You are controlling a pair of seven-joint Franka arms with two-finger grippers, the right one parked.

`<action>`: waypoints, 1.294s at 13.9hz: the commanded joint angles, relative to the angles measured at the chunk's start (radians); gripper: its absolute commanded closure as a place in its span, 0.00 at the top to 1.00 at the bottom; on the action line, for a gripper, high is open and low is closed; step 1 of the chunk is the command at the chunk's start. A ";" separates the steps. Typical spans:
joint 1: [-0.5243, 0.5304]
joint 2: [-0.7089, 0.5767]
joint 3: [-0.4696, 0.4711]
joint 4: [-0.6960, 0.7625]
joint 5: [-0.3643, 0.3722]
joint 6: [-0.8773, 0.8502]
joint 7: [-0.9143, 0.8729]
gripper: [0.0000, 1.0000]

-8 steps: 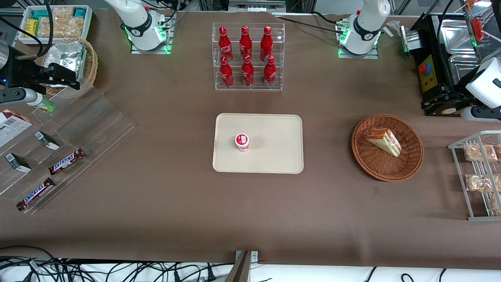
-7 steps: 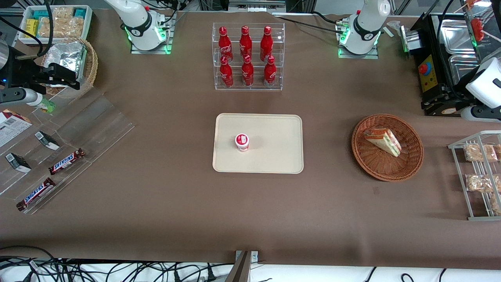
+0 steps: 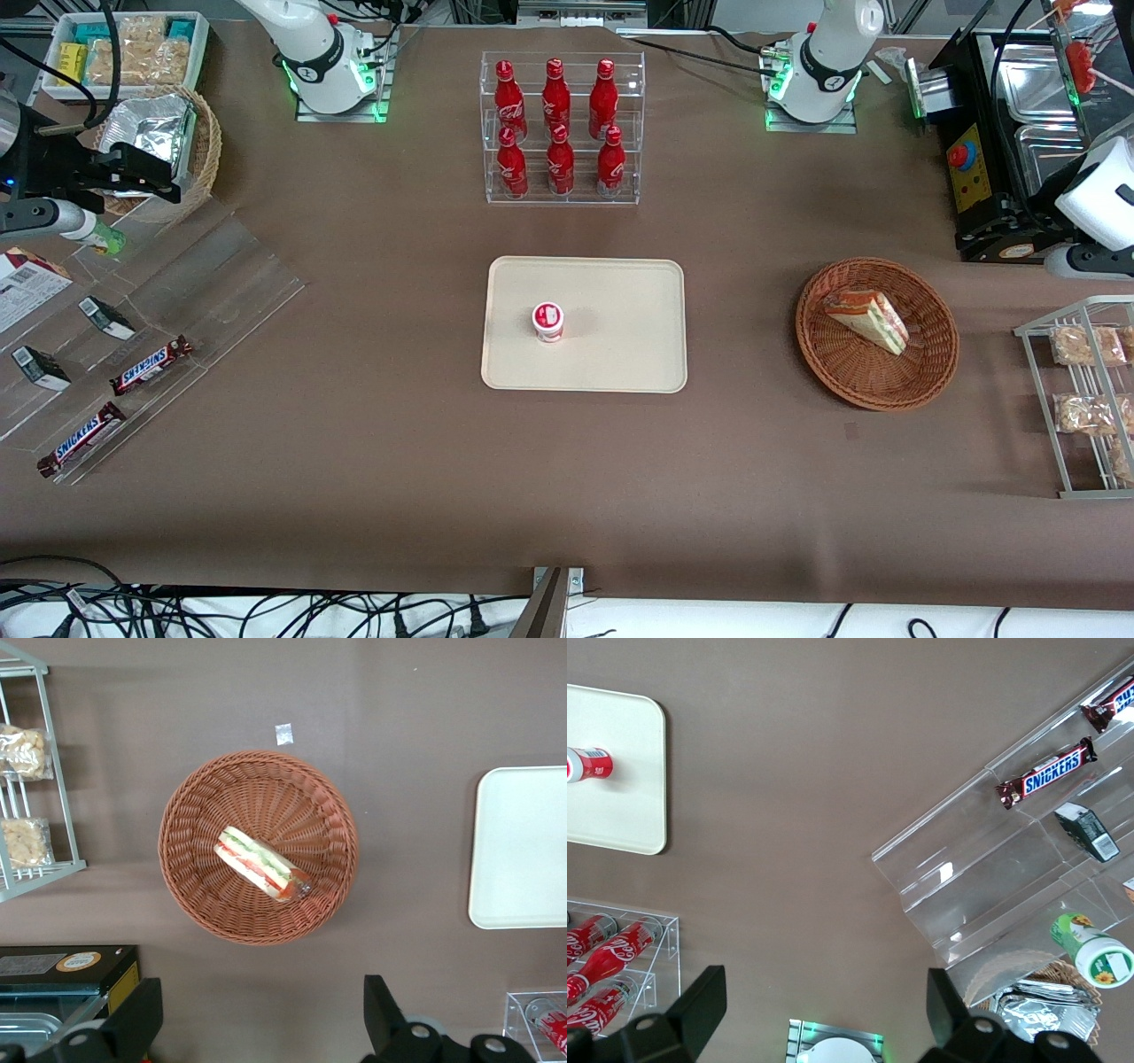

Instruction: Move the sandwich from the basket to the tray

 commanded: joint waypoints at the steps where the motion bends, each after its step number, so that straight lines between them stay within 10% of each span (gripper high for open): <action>1: 0.001 0.016 0.001 -0.018 0.022 -0.004 -0.064 1.00; 18: 0.038 -0.005 -0.012 -0.569 0.075 0.636 -0.810 1.00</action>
